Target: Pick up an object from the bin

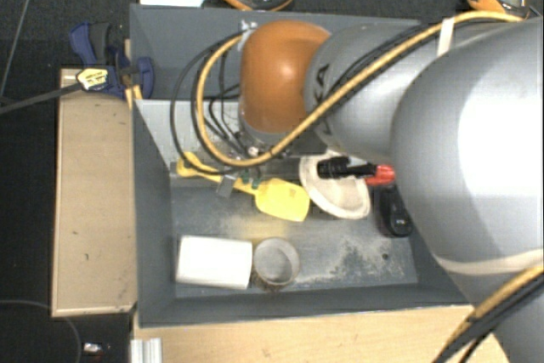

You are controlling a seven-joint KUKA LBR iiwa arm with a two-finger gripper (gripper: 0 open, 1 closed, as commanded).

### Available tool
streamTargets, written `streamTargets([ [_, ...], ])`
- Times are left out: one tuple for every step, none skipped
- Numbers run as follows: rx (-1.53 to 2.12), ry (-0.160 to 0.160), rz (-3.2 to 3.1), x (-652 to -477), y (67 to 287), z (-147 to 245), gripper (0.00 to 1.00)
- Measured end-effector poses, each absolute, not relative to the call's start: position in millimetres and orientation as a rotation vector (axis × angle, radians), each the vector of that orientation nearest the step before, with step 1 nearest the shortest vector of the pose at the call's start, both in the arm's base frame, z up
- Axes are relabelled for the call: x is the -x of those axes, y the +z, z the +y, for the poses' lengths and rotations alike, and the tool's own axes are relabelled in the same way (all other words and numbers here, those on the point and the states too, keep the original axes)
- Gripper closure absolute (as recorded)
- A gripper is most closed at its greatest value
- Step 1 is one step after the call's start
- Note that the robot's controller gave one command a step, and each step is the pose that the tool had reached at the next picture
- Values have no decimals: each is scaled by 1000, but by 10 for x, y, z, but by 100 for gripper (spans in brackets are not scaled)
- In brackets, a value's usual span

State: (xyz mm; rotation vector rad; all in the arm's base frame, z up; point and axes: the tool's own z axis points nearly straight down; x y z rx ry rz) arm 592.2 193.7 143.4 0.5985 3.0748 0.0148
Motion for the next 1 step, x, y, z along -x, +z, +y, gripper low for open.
streamTargets([
  [-597, 15, 3075, -5924, 1661, 1936, 100],
])
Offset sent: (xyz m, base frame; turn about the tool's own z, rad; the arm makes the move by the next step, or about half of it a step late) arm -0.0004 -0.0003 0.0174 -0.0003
